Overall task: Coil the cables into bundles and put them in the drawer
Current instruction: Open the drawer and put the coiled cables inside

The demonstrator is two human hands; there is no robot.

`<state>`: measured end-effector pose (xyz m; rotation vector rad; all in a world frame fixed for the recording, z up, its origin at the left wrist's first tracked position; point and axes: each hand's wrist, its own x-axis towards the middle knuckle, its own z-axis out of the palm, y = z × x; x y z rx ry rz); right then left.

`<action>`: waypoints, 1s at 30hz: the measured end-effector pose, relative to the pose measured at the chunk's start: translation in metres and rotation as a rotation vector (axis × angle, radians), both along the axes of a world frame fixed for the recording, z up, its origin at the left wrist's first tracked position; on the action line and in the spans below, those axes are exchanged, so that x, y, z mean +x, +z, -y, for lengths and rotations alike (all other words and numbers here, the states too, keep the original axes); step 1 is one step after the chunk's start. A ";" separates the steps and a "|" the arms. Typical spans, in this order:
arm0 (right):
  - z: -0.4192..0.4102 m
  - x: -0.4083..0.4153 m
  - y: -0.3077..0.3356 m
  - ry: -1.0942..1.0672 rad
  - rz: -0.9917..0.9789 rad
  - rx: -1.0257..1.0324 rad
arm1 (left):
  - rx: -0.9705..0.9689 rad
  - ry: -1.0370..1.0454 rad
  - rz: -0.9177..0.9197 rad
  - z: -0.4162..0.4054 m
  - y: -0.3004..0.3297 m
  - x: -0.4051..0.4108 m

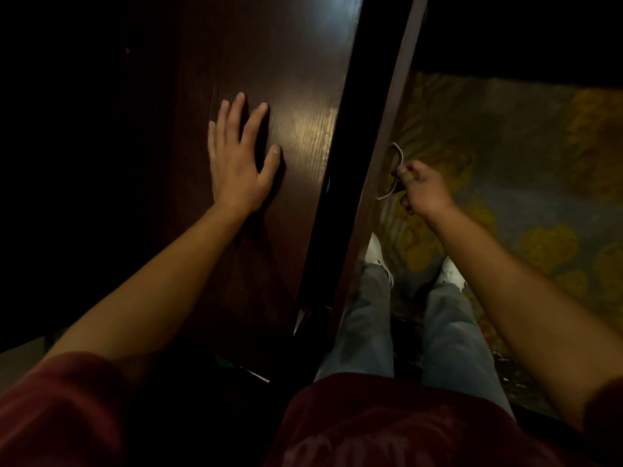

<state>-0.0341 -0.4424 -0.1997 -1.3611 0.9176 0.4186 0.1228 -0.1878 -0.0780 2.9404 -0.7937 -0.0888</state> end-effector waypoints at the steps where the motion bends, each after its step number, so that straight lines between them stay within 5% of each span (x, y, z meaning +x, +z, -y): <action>1: -0.003 0.003 0.000 0.005 0.005 0.002 | 0.000 0.001 -0.003 0.000 0.000 0.000; 30: -0.057 0.055 0.001 0.016 -0.009 0.013 | -0.024 0.004 -0.014 -0.001 -0.001 0.001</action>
